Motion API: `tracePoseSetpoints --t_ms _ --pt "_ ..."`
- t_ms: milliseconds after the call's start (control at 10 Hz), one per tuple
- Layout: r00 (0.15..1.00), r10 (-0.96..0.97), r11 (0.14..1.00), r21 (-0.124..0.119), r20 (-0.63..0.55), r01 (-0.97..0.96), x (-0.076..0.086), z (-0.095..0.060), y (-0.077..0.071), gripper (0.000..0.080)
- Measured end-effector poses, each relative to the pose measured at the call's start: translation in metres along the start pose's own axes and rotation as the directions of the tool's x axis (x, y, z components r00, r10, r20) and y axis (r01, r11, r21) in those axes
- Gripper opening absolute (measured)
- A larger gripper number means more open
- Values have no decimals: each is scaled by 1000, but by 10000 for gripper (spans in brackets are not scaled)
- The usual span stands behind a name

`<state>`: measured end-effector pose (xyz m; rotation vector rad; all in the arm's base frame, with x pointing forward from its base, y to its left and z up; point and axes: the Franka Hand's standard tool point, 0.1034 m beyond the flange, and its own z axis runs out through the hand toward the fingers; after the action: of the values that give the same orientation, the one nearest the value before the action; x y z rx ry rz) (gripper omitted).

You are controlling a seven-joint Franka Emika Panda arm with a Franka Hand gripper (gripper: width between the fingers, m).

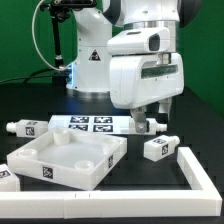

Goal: Assemble one leg

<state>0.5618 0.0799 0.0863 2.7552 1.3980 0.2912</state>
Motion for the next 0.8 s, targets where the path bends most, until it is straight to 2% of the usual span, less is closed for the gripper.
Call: tracePoseSetpoints --t_ms 500,600,700,800 --pt "1000 25 1000 -1 -2 -25 -1 -1 -1 649" --pt "993 115 993 -9 -12 -115 -3 -5 -10 649" --pt "961 278 961 4 0 -278 -7 -10 -18 649" --pt "912 410 912 14 21 -411 -2 -12 -22 649"
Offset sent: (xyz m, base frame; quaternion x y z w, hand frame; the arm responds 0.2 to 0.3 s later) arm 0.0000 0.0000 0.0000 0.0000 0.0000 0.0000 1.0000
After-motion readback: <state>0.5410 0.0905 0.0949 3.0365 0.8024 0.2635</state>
